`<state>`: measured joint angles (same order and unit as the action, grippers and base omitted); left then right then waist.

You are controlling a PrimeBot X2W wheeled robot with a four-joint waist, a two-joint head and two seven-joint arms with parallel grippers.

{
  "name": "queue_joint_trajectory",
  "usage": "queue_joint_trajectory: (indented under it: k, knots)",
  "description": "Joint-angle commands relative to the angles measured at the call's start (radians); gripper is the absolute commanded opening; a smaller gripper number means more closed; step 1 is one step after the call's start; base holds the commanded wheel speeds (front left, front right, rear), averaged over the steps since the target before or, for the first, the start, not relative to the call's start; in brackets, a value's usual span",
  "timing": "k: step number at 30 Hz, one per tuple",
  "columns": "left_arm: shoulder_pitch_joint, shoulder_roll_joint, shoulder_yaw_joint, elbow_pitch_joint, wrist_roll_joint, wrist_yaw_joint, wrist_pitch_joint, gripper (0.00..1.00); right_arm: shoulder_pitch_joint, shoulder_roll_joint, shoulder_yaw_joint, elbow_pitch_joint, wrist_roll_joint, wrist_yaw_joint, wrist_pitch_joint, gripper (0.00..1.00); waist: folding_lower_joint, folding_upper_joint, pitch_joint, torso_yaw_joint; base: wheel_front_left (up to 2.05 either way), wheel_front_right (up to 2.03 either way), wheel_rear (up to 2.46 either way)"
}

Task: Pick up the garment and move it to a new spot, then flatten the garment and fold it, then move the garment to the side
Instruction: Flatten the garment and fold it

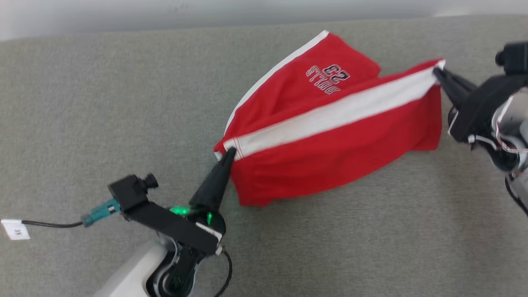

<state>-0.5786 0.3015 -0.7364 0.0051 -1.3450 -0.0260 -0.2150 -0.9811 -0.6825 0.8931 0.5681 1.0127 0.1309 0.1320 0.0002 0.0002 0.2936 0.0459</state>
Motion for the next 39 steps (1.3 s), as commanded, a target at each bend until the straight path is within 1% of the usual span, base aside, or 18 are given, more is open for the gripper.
queue_joint_trajectory:
  k: [1,5,6,8,9,13,16,18,20,21,22,27,29,30,32,34,36,39]
  knots:
    - [-0.022,-0.010,0.020,0.017,-0.007,-0.009,-0.014,0.00,-0.049,0.017,0.002,0.036,-0.014,0.000,-0.006,0.00,-0.0002,-0.0002,0.073,0.069,0.00,0.00,0.00]
    - [-0.049,-0.037,0.047,0.044,-0.016,-0.013,-0.024,0.00,-0.169,0.047,0.032,0.129,-0.064,0.000,-0.041,0.00,-0.0002,-0.0002,0.127,0.124,0.00,0.00,0.00]
    - [-0.072,-0.066,0.071,0.058,0.005,-0.016,-0.034,0.12,-0.273,0.086,0.073,0.219,-0.096,0.000,-0.074,0.00,-0.0002,-0.0002,0.177,0.167,0.00,0.00,0.00]
    - [-0.083,-0.080,0.077,0.067,0.009,-0.024,-0.036,0.20,-0.304,0.099,0.090,0.248,-0.100,0.000,-0.078,0.00,-0.0002,-0.0002,0.189,0.179,0.00,0.00,0.00]
    - [-0.087,-0.086,0.078,0.072,0.012,-0.027,-0.038,0.22,-0.317,0.103,0.096,0.261,-0.103,0.000,-0.081,0.00,-0.0002,-0.0002,0.195,0.185,0.00,0.00,0.00]
    - [-0.108,-0.108,0.084,0.097,0.034,-0.036,-0.042,0.19,-0.366,0.120,0.134,0.312,-0.118,0.000,-0.097,0.00,-0.0002,-0.0002,0.216,0.202,0.00,0.00,0.00]
    - [-0.117,-0.126,0.093,0.117,0.047,-0.046,-0.043,0.20,-0.396,0.132,0.154,0.350,-0.124,0.000,-0.122,0.00,-0.0002,-0.0002,0.230,0.208,0.00,0.00,0.00]
    - [-0.118,-0.133,0.094,0.128,0.060,-0.051,-0.045,0.27,-0.408,0.140,0.160,0.373,-0.119,0.000,-0.149,0.00,-0.0002,-0.0002,0.234,0.208,0.00,0.00,0.00]
    - [-0.122,-0.137,0.097,0.140,0.067,-0.057,-0.046,0.42,-0.419,0.147,0.168,0.393,-0.121,0.000,-0.184,0.76,-0.0002,-0.0002,0.236,0.205,0.00,0.00,0.00]
    - [-0.121,-0.139,0.098,0.146,0.073,-0.056,-0.047,0.47,-0.422,0.152,0.171,0.403,-0.122,0.000,-0.204,1.00,-0.0002,-0.0002,0.236,0.203,0.00,0.00,0.00]
    - [-0.118,-0.138,0.099,0.162,0.088,-0.058,-0.046,1.00,-0.417,0.159,0.179,0.418,-0.122,0.000,-0.245,1.00,-0.0002,-0.0002,0.231,0.197,0.00,0.00,0.00]
    - [-0.097,-0.131,0.115,0.171,0.158,-0.044,-0.048,1.00,-0.390,0.160,0.173,0.437,-0.105,0.000,-0.364,1.00,-0.0002,-0.0002,0.210,0.177,0.00,0.00,0.00]
    - [-0.082,-0.126,0.133,0.159,0.213,-0.030,-0.049,1.00,-0.366,0.154,0.155,0.428,-0.094,0.000,-0.388,1.00,-0.0002,-0.0002,0.197,0.169,0.00,0.00,0.00]
    - [-0.060,-0.125,0.156,0.135,0.279,-0.013,-0.050,1.00,-0.341,0.143,0.124,0.413,-0.081,0.000,-0.397,1.00,-0.0002,-0.0002,0.182,0.160,0.00,0.00,0.00]
    - [-0.034,-0.125,0.177,0.104,0.370,0.006,-0.050,1.00,-0.313,0.123,0.073,0.378,-0.079,0.000,-0.398,1.00,-0.0002,-0.0002,0.169,0.152,0.00,0.00,0.00]
    - [0.008,-0.123,0.202,0.067,0.465,0.025,-0.050,1.00,-0.247,0.110,0.033,0.351,-0.074,0.000,-0.397,1.00,-0.0002,-0.0002,0.155,0.143,0.00,0.00,0.00]
    - [0.056,-0.119,0.221,0.025,0.570,0.040,-0.050,1.00,-0.188,0.100,0.014,0.326,-0.062,0.000,-0.397,1.00,-0.0002,-0.0002,0.140,0.135,0.00,0.00,0.00]
    - [0.131,-0.129,0.253,-0.040,0.698,0.052,-0.050,1.00,-0.119,0.083,0.014,0.305,-0.031,0.000,-0.397,1.00,-0.0002,-0.0002,0.123,0.127,0.00,0.00,0.00]
